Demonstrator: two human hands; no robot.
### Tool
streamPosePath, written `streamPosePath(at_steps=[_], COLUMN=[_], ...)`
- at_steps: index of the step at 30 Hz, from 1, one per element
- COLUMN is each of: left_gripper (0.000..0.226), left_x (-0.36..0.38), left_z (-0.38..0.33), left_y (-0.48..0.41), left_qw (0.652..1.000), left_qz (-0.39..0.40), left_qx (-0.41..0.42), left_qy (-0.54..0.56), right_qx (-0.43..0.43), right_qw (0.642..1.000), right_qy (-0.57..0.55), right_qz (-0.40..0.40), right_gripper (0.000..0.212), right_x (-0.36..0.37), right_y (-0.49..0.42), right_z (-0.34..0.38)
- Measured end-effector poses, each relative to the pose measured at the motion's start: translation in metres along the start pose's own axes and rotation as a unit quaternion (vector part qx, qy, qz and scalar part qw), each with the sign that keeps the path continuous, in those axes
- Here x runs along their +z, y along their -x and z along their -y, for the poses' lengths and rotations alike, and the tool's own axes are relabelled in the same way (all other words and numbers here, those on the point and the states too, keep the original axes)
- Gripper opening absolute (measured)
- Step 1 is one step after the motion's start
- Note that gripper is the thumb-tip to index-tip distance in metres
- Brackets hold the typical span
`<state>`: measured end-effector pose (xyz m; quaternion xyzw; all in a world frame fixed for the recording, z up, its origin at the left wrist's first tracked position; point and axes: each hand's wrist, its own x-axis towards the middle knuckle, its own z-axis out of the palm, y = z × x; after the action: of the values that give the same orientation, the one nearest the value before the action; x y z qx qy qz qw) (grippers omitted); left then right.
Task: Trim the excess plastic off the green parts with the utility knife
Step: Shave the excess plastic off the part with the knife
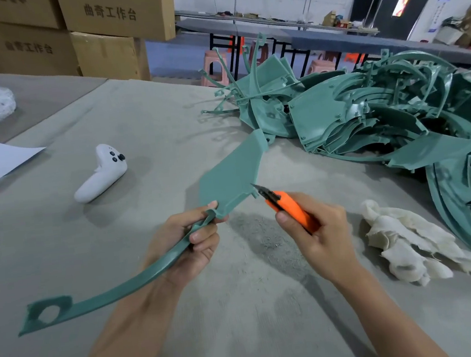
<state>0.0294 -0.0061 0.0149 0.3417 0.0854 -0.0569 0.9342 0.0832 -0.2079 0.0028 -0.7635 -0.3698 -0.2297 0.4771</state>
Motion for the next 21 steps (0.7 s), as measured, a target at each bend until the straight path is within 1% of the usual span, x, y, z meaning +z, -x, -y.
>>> streamPosePath(at_steps=[3, 5, 7, 12, 14, 16, 18, 21], left_gripper=[0.006, 0.009, 0.008, 0.005, 0.007, 0.008, 0.009, 0.01], left_x=[0.0, 0.0, 0.0, -0.004, -0.004, -0.003, -0.002, -0.003], left_z=[0.001, 0.002, 0.002, -0.002, -0.003, -0.002, 0.0, 0.001], left_y=[-0.001, -0.001, -0.001, 0.0, -0.001, -0.001, -0.001, -0.002], left_qw=[1.0, 0.999, 0.999, 1.0, 0.999, 0.999, 0.999, 0.999], left_qz=[0.009, 0.015, 0.015, 0.012, 0.012, 0.014, 0.02, 0.018], left_qx=[-0.008, -0.014, -0.012, 0.004, 0.004, -0.002, -0.005, -0.002], left_qy=[-0.029, -0.034, -0.029, -0.025, -0.031, -0.041, -0.047, -0.033], right_qx=[0.022, 0.033, 0.027, -0.004, -0.002, 0.013, 0.023, 0.011], right_qw=[0.998, 0.996, 0.997, 1.0, 1.0, 0.998, 0.995, 0.996], right_qy=[0.021, 0.041, 0.042, -0.012, -0.022, 0.007, 0.038, 0.049], right_qz=[-0.047, -0.073, -0.066, 0.003, -0.013, -0.059, -0.086, -0.073], right_gripper=[0.018, 0.013, 0.012, 0.018, 0.018, 0.015, 0.013, 0.016], right_x=[-0.002, -0.001, 0.003, 0.004, 0.0, -0.001, 0.0, 0.006], right_y=[-0.004, -0.008, -0.009, 0.001, 0.0, -0.006, -0.011, -0.009], right_z=[-0.002, -0.004, -0.002, 0.003, 0.002, 0.001, 0.002, 0.005])
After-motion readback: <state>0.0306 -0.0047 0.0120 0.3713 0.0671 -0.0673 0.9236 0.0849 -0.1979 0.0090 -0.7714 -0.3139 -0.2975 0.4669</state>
